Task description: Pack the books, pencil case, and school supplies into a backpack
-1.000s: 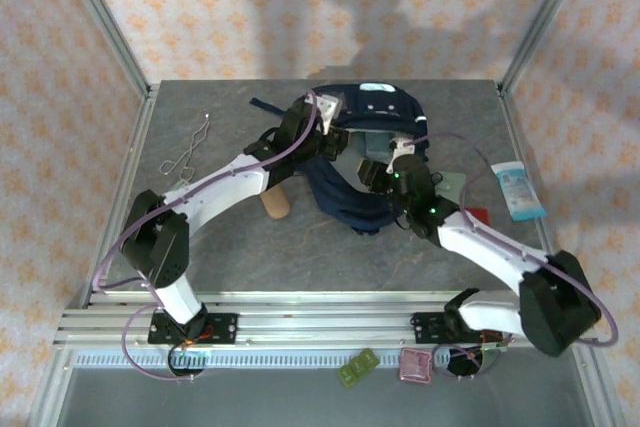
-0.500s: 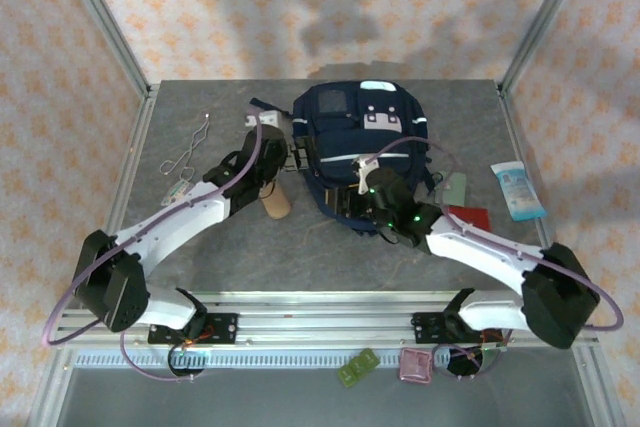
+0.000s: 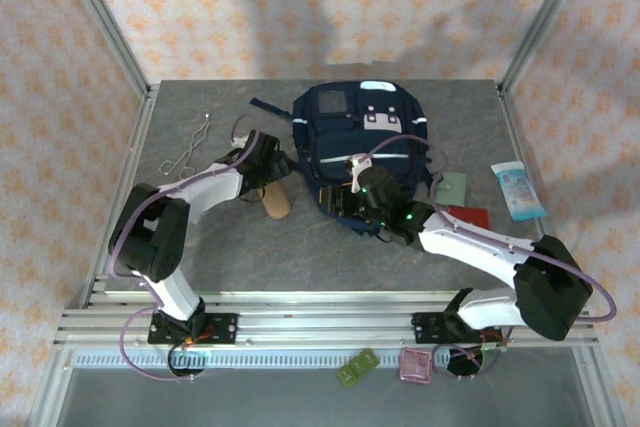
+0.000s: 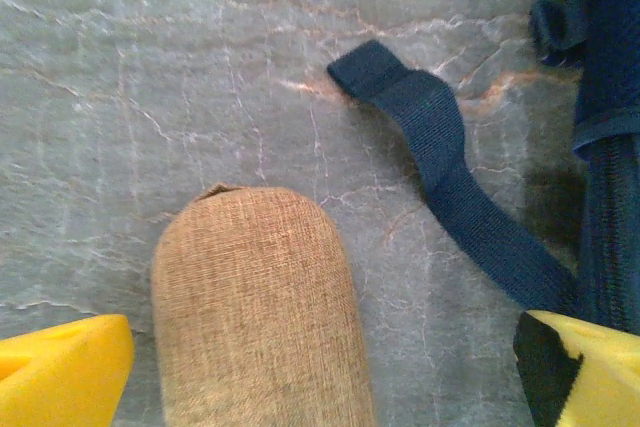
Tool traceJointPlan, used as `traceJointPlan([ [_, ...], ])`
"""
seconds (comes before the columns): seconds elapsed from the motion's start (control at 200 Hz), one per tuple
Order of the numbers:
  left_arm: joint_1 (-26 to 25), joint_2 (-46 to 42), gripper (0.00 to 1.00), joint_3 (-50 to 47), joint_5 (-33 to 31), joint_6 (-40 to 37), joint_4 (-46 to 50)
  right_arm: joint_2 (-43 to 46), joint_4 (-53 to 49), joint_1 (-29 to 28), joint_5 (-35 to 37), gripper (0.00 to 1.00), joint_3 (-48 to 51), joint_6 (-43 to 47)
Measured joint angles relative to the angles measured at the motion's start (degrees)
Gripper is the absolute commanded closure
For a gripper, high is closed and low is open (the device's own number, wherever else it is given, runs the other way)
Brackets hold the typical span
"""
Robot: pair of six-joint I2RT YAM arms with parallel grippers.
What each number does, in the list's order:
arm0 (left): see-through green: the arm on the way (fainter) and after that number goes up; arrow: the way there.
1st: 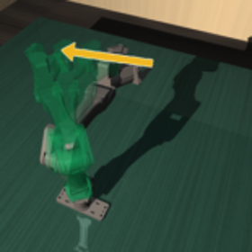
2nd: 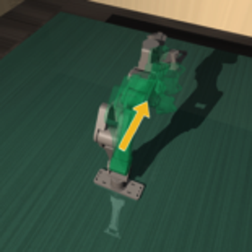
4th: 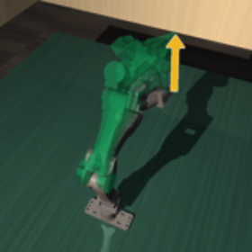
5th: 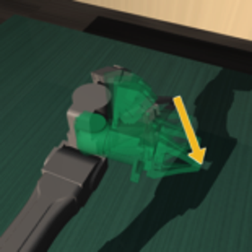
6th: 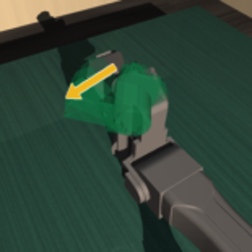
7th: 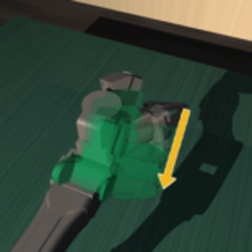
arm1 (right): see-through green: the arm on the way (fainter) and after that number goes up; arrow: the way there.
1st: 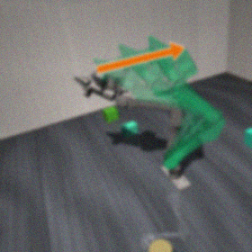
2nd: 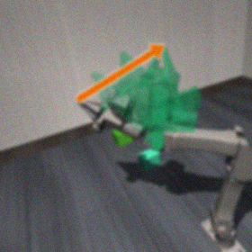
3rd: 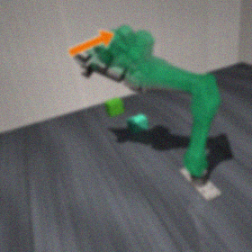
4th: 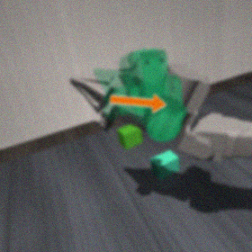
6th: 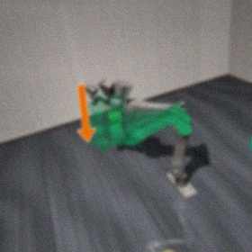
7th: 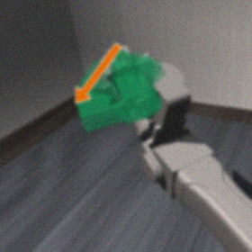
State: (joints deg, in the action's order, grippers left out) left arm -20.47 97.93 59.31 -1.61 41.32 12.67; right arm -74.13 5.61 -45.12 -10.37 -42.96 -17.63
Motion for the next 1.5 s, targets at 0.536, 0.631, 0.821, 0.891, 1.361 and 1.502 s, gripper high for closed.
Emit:
traceJointPlan([
  [0.536,0.76,6.12,0.55,1.73,2.91,0.46,0.2,-0.42,0.94,0.0,-1.01,0.38,0.52,-1.16],
  [0.631,0.74,2.51,0.55,1.7,4.5,0.81,0.87,-2.14,1.81,0.0,-3.8,0.31,0.52,-1.18],
  [0.821,0.63,-8.24,0.56,1.7,8.59,3.98,-0.83,-4.24,6.25,0.15,-10.08,0.22,0.52,-2.62],
  [0.891,0.11,-11.17,0.56,1.7,9.7,5.68,-2.19,-4.24,8.76,0.66,-12.28,0.22,0.46,-3.54],
  [1.361,-8.07,-13.7,0.53,1.66,16.02,14.86,-10.97,-6.88,18.14,3.67,-20.94,0.52,-1.73,-9.4],
  [1.502,-7.98,-13.7,0.35,1.66,17.11,15.74,-12.63,-6.93,18.32,4.2,-20.52,0.65,-1.73,-10.91],
])
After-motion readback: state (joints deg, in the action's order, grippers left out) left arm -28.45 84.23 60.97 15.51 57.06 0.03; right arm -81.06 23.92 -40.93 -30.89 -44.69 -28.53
